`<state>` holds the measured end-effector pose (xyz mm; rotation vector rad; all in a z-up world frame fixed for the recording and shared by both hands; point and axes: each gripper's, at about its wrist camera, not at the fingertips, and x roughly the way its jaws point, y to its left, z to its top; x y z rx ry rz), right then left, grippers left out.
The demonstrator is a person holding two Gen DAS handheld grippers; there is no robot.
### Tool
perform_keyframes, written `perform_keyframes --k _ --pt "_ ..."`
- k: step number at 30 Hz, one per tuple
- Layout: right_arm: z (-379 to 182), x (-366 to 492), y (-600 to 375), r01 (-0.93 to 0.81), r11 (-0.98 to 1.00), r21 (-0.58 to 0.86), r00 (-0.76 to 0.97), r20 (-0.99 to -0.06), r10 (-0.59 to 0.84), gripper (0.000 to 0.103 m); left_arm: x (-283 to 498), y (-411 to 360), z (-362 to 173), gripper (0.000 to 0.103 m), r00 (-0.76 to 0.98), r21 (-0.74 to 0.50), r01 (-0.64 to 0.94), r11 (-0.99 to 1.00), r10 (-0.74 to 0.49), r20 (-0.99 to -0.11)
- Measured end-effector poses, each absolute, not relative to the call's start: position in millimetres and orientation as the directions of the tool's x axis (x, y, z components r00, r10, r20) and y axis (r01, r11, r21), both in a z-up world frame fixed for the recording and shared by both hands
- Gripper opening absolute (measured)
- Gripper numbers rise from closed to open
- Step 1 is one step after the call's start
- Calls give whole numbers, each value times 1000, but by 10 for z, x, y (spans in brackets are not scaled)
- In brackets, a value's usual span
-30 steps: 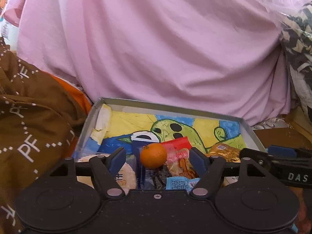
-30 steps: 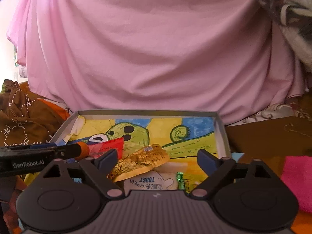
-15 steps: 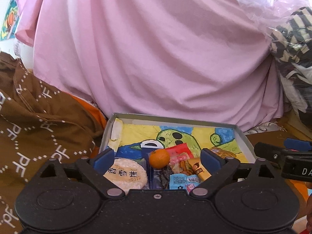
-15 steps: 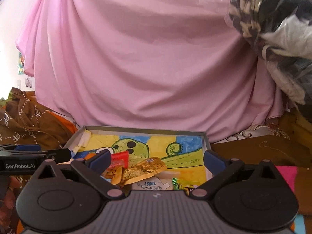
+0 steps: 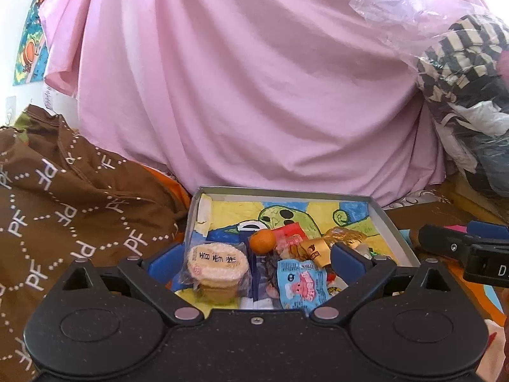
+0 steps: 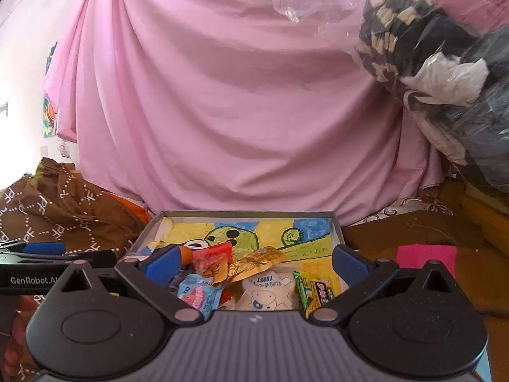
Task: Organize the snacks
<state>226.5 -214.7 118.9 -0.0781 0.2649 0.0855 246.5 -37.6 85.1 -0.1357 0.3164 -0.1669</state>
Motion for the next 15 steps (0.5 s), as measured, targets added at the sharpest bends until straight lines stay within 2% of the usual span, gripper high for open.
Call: perform_keyframes --k 15 --pt "1217 1580 -2065 -112 993 -23 961 -255 102 103 1691 -136 861 100 935 -184 90 979 -147 -322"
